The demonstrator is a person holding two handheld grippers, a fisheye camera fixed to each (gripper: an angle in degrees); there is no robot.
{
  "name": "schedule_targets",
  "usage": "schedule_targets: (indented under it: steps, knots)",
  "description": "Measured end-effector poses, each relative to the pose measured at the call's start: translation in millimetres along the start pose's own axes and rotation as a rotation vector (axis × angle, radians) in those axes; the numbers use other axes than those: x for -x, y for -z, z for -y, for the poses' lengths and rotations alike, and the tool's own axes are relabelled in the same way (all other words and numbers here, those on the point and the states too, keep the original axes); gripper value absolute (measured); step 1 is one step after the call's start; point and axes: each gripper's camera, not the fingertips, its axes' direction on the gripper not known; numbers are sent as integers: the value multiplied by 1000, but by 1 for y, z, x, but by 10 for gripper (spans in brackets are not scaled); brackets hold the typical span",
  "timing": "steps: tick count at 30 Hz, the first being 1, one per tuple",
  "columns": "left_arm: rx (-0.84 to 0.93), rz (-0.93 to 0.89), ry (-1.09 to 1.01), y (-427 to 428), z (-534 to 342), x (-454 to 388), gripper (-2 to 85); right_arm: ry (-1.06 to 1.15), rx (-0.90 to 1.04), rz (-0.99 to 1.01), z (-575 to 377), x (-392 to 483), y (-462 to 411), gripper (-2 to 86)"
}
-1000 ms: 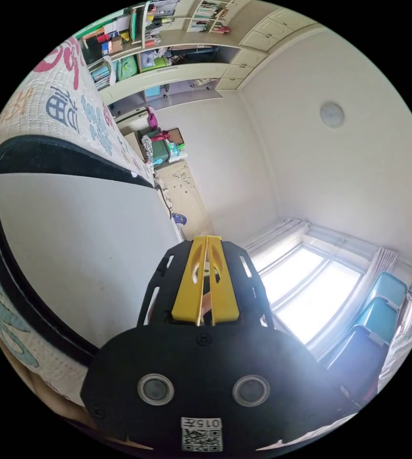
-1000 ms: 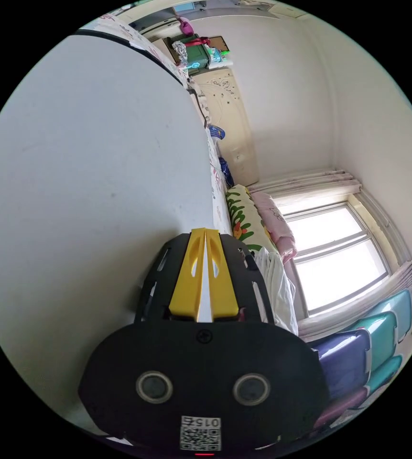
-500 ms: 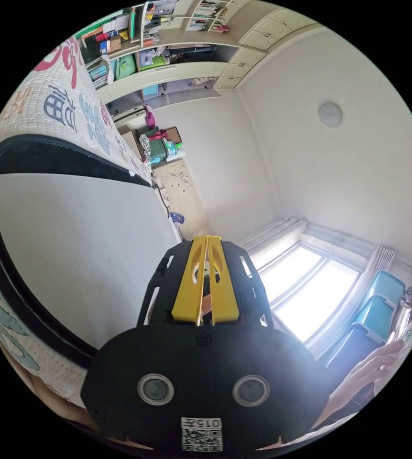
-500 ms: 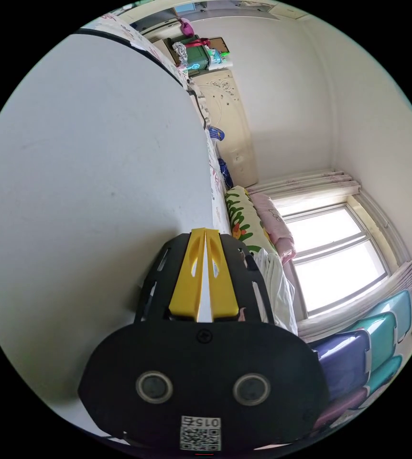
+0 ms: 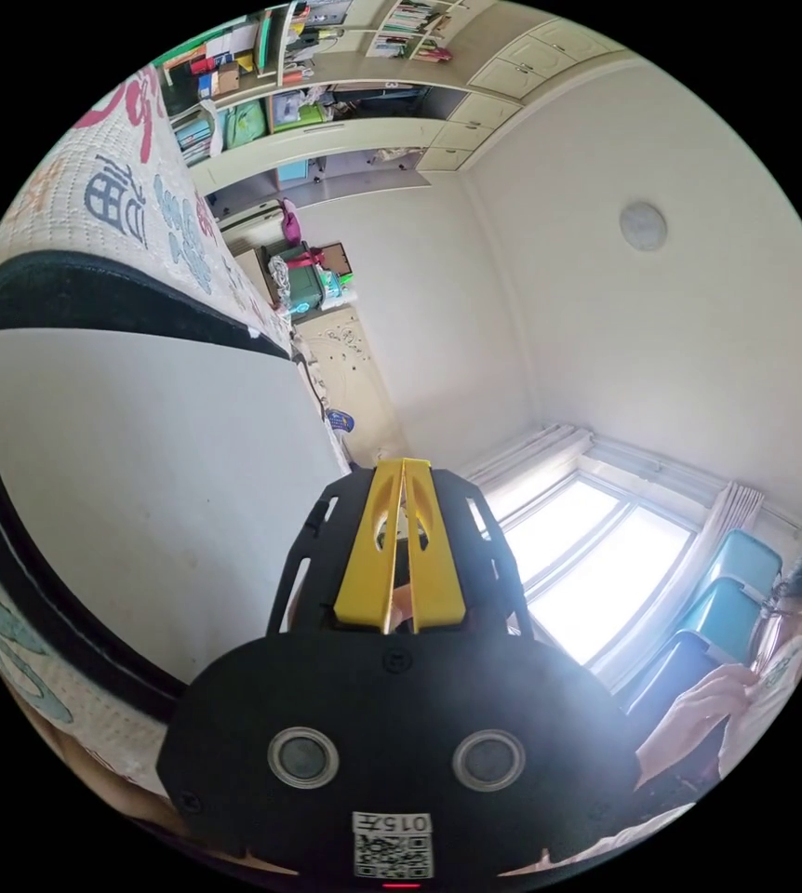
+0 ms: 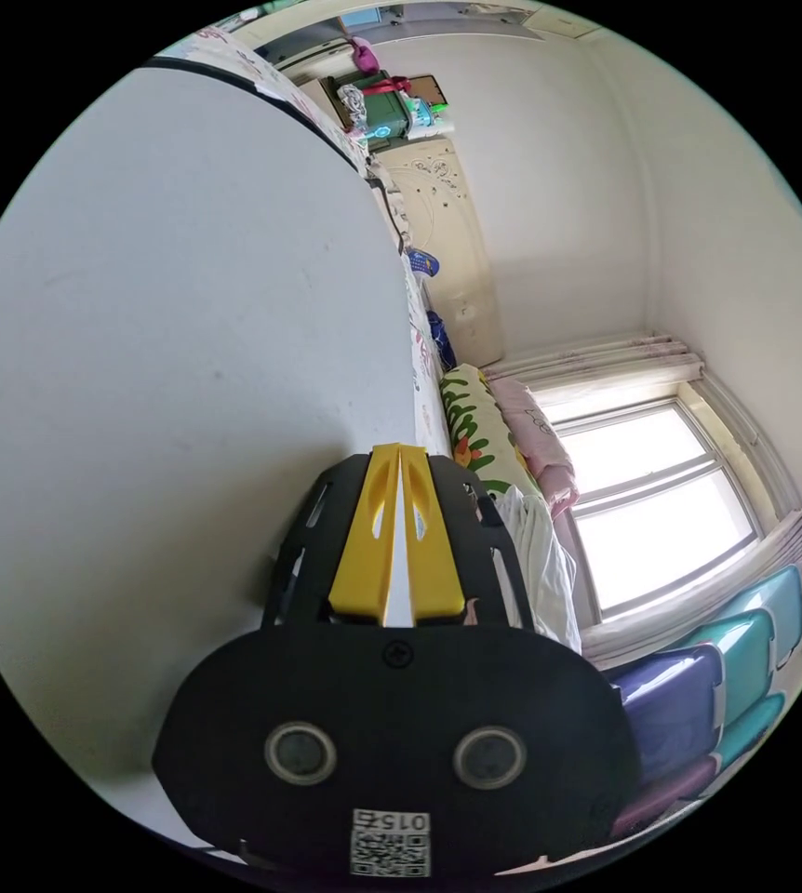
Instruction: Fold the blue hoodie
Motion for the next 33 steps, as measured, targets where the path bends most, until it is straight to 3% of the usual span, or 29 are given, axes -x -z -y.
schedule_targets:
  steps: [15,33]
  knots:
    - [-2,-19,33,-25,7,-5,-9,6,-8,11,-29,0,14,-10]
    - [13,-63,82,-39,25,2,-9,11,-16,-10,-35,69,68,-11]
